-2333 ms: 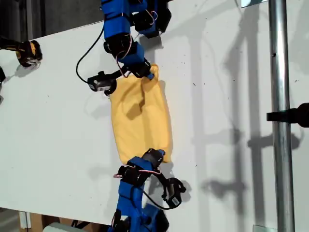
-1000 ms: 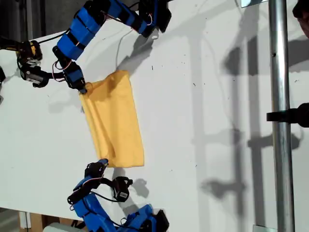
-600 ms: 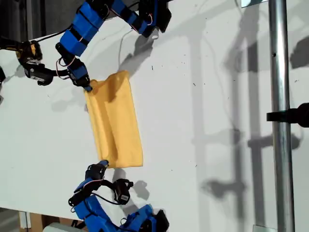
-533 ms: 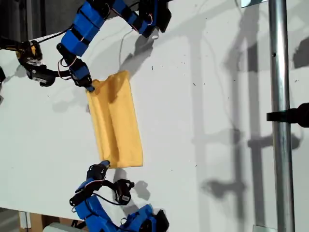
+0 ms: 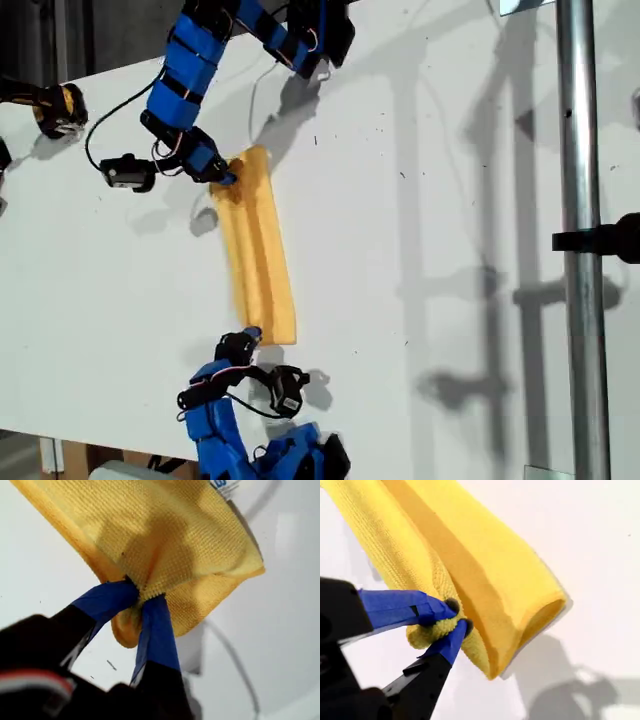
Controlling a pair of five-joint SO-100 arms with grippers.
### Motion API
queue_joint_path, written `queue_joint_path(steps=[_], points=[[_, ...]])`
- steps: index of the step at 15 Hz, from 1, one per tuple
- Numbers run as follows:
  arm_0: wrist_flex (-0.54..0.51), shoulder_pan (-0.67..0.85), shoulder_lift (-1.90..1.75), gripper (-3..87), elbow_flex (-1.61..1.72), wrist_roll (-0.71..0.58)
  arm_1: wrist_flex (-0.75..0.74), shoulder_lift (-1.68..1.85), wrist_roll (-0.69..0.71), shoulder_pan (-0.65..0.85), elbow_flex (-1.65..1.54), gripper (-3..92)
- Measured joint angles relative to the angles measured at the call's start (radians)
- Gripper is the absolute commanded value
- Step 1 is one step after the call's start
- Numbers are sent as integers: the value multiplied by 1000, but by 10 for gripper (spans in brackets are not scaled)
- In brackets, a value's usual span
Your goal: Grasp corners of a towel and fold twice.
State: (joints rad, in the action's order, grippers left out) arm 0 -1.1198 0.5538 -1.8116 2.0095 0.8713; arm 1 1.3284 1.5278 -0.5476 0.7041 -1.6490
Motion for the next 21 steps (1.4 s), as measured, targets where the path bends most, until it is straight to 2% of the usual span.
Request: queue_joint_path(steps=[4, 8, 9, 11, 12, 13, 16, 21], points=[[52, -38, 103, -12, 21, 43, 0, -129, -37, -29, -37, -1], [52, -40, 250, -9, -32, 48, 0, -202, -38, -29, -43, 7], [44, -40, 288, 25, -46, 55, 12, -224, -38, -28, -41, 127], [6, -40, 301, 233, -58, 83, 75, -247, -51, -17, -26, 324], [-37, -40, 307, 311, -66, 100, 123, -249, -58, -17, -25, 381], [-100, -35, 308, 376, -74, 114, 170, -249, -69, -8, -21, 387], [-239, -44, 265, 337, -104, 147, 310, -163, -104, 41, -12, 383], [-264, -77, -252, 264, 26, 166, 382, 241, -118, 192, -74, 384]])
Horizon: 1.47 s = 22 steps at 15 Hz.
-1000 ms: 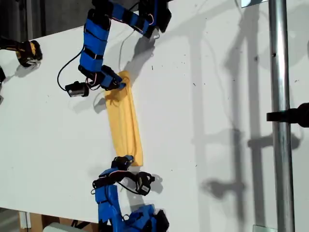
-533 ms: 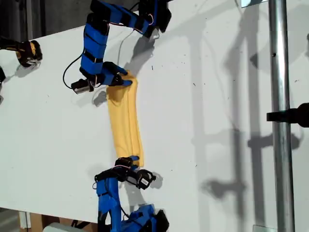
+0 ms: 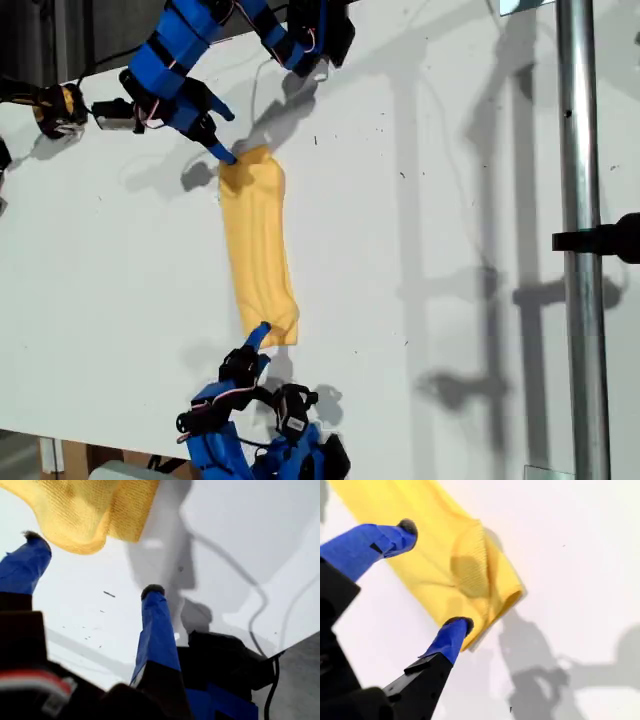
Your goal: Grasp corners of a towel and fold twice.
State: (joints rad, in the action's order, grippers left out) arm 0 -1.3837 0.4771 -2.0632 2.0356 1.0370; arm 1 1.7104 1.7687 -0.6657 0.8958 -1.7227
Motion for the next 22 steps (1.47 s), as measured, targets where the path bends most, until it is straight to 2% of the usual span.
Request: queue_joint_path(steps=[4, 5, 7, 8, 11, 16, 22], points=[[187, -66, -655, 178, 420, -8, -67, 413, -60, 115, -281, 369], [230, -94, -831, 98, 532, -8, -83, 482, -89, 104, -331, 379], [256, -138, -1189, 26, 741, 0, -120, 532, -133, 80, -387, 429], [252, -150, -1336, 23, 821, 2, -150, 529, -135, 61, -417, 448], [259, -187, -1404, 21, 882, -11, -296, 445, -114, 32, -440, 453], [261, -187, -1410, 17, 891, -8, -520, -6, -86, -11, -330, 455], [242, -187, -1410, 8, 891, -2, -580, -387, -69, -69, -144, 438]])
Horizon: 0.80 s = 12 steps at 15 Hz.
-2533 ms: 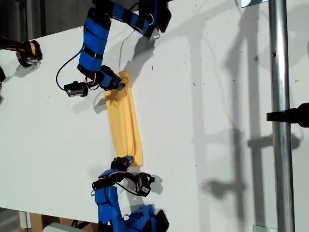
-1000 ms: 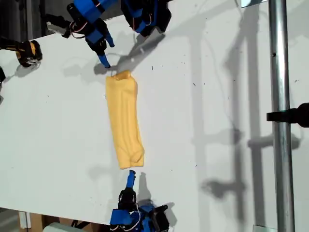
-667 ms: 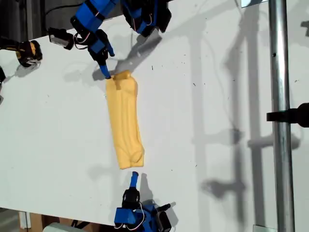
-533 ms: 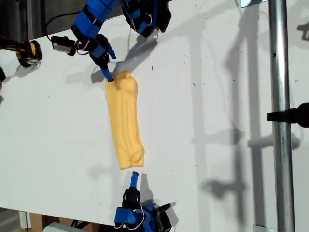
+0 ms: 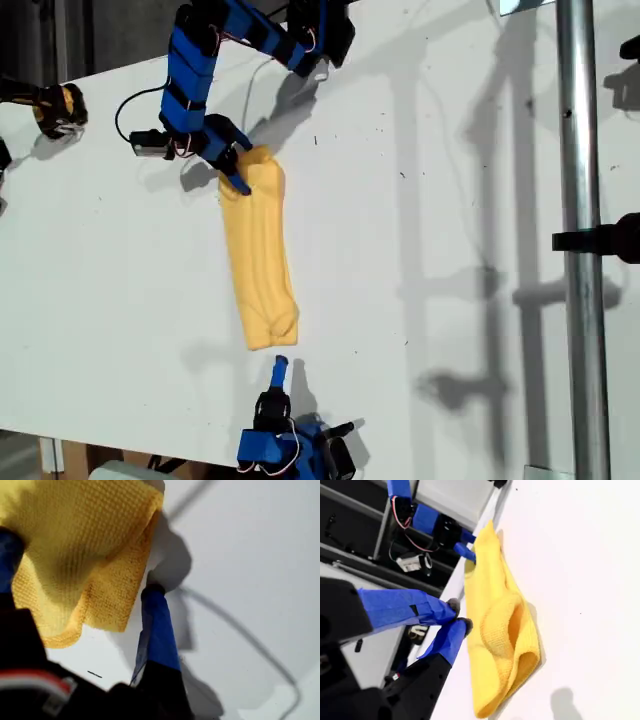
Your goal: Grasp corners of a towel and fold twice.
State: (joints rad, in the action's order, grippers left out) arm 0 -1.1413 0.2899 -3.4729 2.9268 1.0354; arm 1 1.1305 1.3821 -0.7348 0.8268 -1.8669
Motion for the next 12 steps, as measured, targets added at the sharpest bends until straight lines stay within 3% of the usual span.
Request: queue_joint_path(steps=[2, 4, 9, 12], points=[[-15, 0, 0, 5, 0, 15, 8, -75, 26, -32, 77, 372], [-21, 0, 0, 2, 0, 23, 6, -103, 46, -72, 135, 32], [-23, 0, 0, -2, 0, 31, 20, -107, 55, -156, 206, -1], [-23, 0, 0, -3, 0, 31, 163, -61, 55, -169, 206, -1]])
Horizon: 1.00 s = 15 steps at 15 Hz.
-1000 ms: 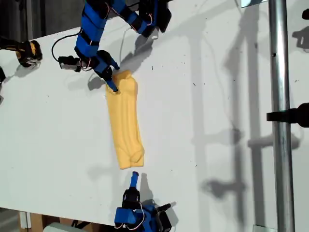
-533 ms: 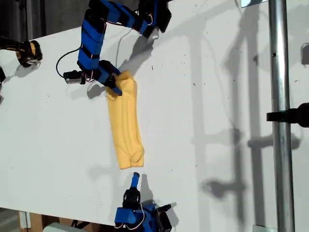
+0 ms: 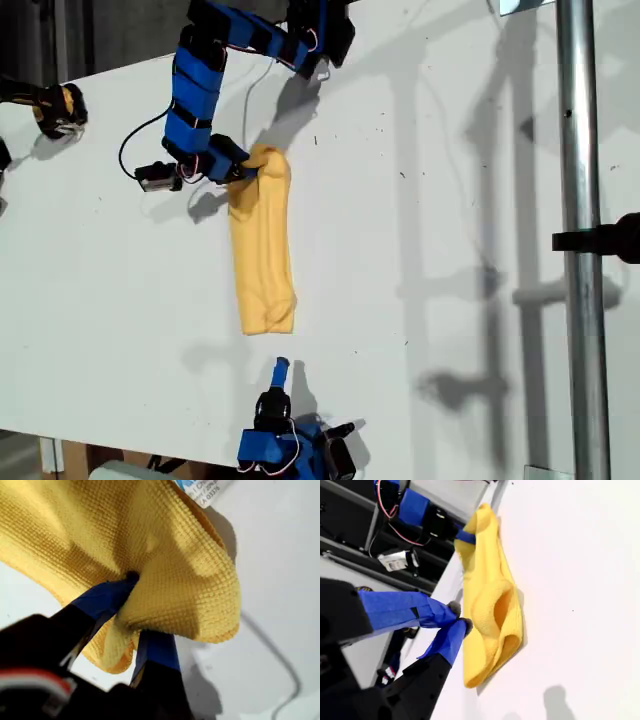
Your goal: Grasp corners of a towel and fold twice.
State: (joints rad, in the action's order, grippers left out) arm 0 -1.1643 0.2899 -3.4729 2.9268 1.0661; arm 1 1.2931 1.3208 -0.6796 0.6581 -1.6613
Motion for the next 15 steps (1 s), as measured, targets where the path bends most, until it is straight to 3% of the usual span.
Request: queue_joint_path(steps=[3, 8, 10, 15], points=[[0, 3, 0, -3, 0, 0, 210, 202, -38, -3, -38, -1], [0, 2, 0, -3, 0, -9, 522, 453, -216, -12, -179, -1], [0, 2, 0, -3, 0, -9, 517, 502, -244, -80, -184, -1], [0, 2, 0, -3, 0, -17, 290, 522, -210, -207, 66, -1]])
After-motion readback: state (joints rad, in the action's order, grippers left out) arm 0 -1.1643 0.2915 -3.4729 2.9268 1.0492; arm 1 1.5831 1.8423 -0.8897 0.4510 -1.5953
